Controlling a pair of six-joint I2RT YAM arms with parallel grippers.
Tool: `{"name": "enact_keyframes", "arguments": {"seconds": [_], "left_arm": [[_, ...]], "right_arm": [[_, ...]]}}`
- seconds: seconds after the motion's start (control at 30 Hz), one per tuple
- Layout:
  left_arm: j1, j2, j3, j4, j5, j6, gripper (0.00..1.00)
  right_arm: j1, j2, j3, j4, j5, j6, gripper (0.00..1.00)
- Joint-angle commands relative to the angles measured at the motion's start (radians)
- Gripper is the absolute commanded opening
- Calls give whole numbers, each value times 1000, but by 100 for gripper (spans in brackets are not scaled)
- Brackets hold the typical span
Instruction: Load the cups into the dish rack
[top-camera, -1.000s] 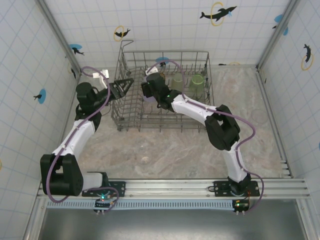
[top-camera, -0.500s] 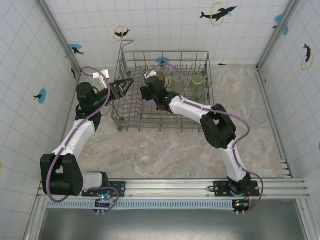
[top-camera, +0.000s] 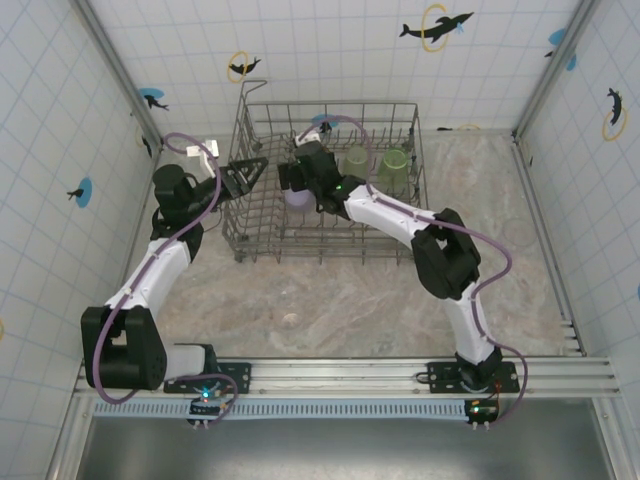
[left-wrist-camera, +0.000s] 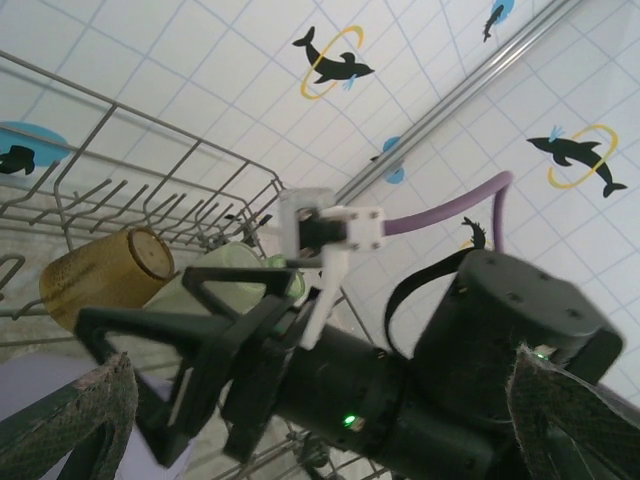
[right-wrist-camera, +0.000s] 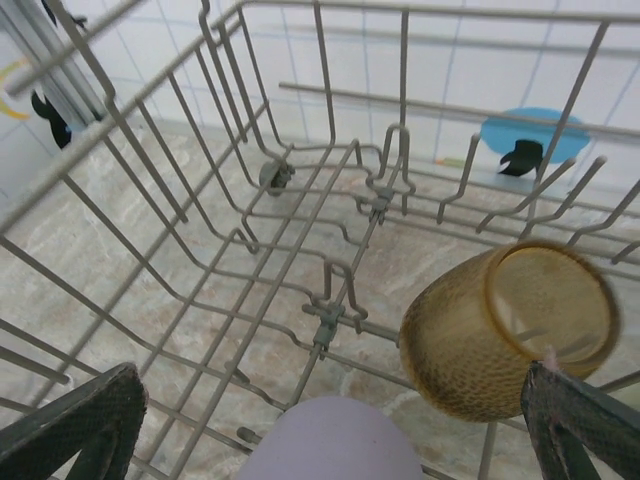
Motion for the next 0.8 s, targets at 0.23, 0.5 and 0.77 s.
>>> {"name": "enact_keyframes", "arguments": {"seconds": [0.23,0.5,0.77], "left_arm": [[3,66,161,-216,-67,165,98],[-67,109,305,-344,-82,201,98],[-118,79,360,-449,-184,186,98]], "right_arm": [[-6,-329,-202,11,-12,25,100],[-9,-587,-489,-12,7,67,100],[-1,-792,-729,-25,-9,156,100]]}}
